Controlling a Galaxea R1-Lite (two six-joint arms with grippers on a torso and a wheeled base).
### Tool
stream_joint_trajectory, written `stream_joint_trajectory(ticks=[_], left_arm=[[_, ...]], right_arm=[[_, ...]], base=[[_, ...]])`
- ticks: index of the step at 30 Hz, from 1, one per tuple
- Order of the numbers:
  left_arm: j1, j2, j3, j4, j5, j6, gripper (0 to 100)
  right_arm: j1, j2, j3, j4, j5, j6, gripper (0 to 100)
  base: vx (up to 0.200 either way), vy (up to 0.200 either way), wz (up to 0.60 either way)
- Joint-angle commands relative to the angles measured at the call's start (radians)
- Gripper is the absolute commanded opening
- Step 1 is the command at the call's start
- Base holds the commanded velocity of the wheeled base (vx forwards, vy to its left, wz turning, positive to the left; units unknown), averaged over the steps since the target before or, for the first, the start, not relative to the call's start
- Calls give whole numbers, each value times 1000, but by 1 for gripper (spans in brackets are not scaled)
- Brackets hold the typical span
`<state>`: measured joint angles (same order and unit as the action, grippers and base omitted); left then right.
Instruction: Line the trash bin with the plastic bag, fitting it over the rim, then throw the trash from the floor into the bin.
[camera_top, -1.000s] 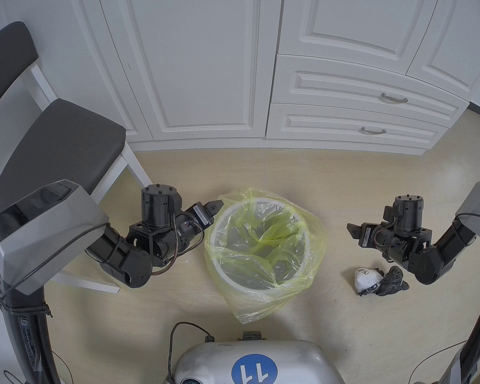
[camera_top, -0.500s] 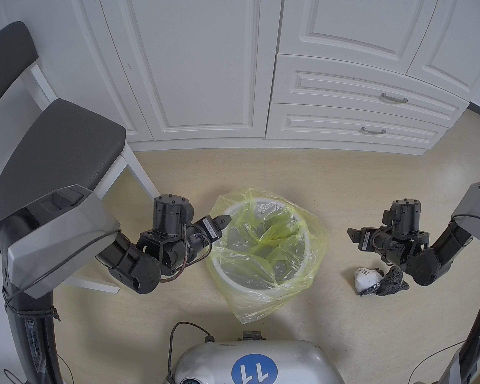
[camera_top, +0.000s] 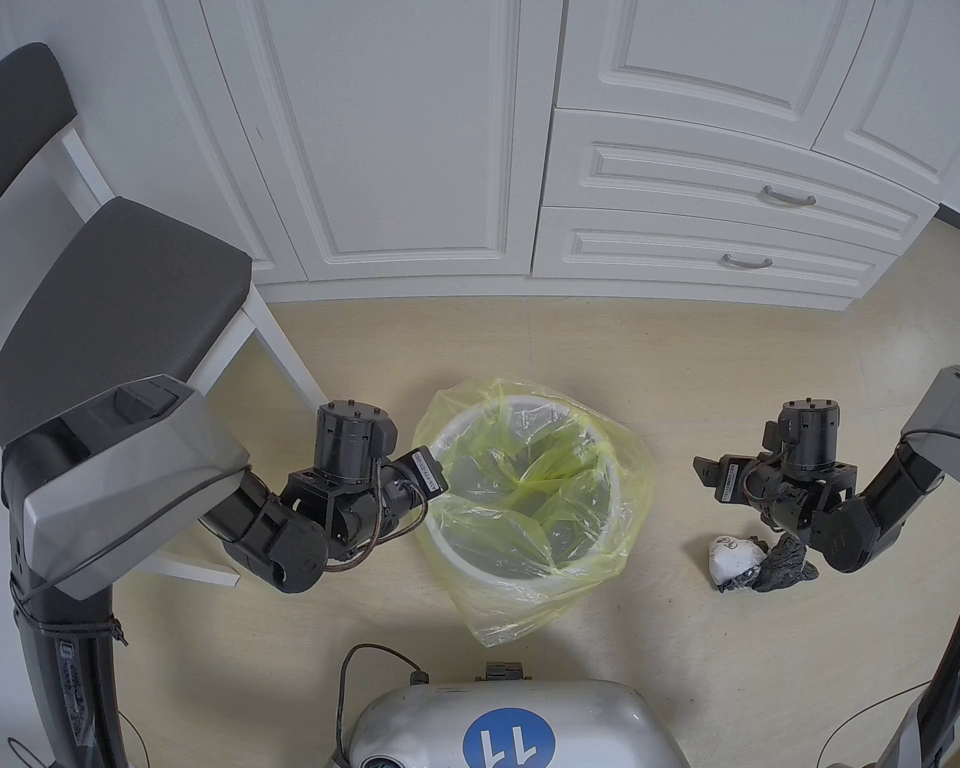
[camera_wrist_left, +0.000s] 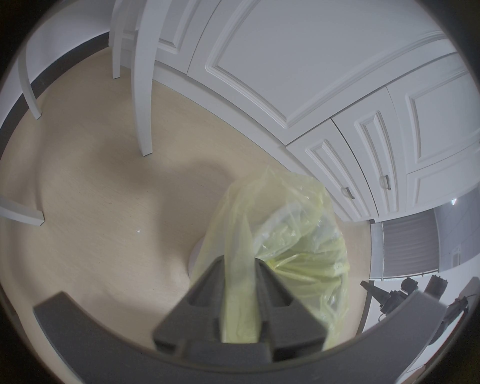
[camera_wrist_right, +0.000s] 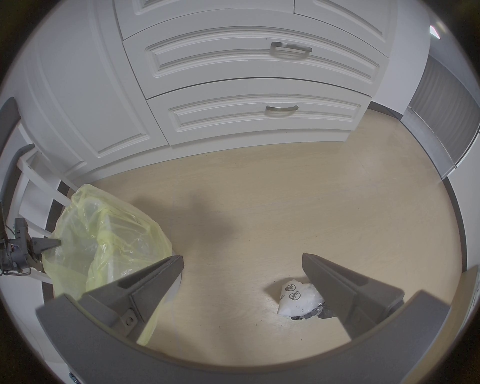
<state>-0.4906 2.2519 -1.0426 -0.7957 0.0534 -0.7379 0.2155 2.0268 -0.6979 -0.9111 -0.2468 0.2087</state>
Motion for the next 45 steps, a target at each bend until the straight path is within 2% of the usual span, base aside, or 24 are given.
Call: stream_joint_trajectory(ticks=[1, 4, 10, 22, 23, 43, 44, 45], left_arm=[[-3, -2, 3, 0, 2, 0, 0], [-3, -9, 7, 1, 3, 2, 0], [-2, -22, 45, -2, 3, 81, 0], [-6, 2, 47, -13, 3, 84, 0], [-6, 2, 47, -13, 3, 84, 100], [-23, -35, 70, -14, 5, 97, 100], [-23, -37, 73, -14, 5, 101, 0], [-25, -37, 78, -14, 5, 106, 0]], right_arm=[[1, -2, 3, 0, 0, 0, 100], [1, -3, 3, 0, 0, -6, 100], [1, 0, 0, 0, 0, -12, 100], [1, -2, 6, 0, 0, -14, 100], [1, -2, 6, 0, 0, -14, 100], [1, -3, 6, 0, 0, -15, 100], [1, -3, 6, 0, 0, -15, 100], [1, -3, 6, 0, 0, -15, 100]], base=[[0, 0, 0], [0, 0, 0], [0, 0, 0], [0, 0, 0], [0, 0, 0], [0, 0, 0], [0, 0, 0], [0, 0, 0]])
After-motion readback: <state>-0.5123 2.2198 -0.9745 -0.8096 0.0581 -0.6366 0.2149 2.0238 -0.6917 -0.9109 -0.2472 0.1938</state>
